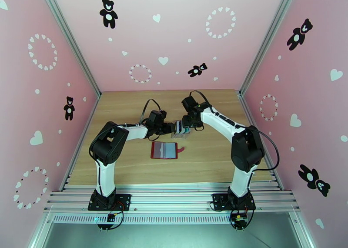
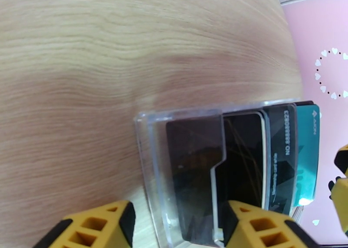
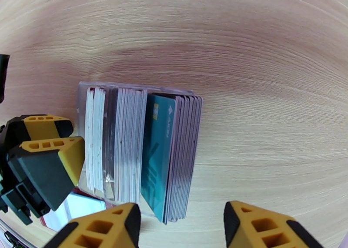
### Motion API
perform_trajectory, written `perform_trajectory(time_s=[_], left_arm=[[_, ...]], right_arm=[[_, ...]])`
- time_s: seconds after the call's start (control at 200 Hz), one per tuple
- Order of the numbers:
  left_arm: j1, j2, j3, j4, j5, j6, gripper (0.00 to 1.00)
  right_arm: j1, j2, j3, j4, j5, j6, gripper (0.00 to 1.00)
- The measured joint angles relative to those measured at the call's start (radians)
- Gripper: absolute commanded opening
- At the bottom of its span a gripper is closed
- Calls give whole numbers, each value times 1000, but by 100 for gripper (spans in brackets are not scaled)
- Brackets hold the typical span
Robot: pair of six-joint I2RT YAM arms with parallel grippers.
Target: Put the credit cards into the card holder
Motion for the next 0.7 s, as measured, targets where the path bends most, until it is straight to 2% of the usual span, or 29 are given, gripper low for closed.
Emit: perform_trajectory(time_s=[0.701], left_arm=[[2, 6, 0, 12, 11, -5, 56]], right_arm=[[-24, 83, 16, 18, -32, -8, 56]])
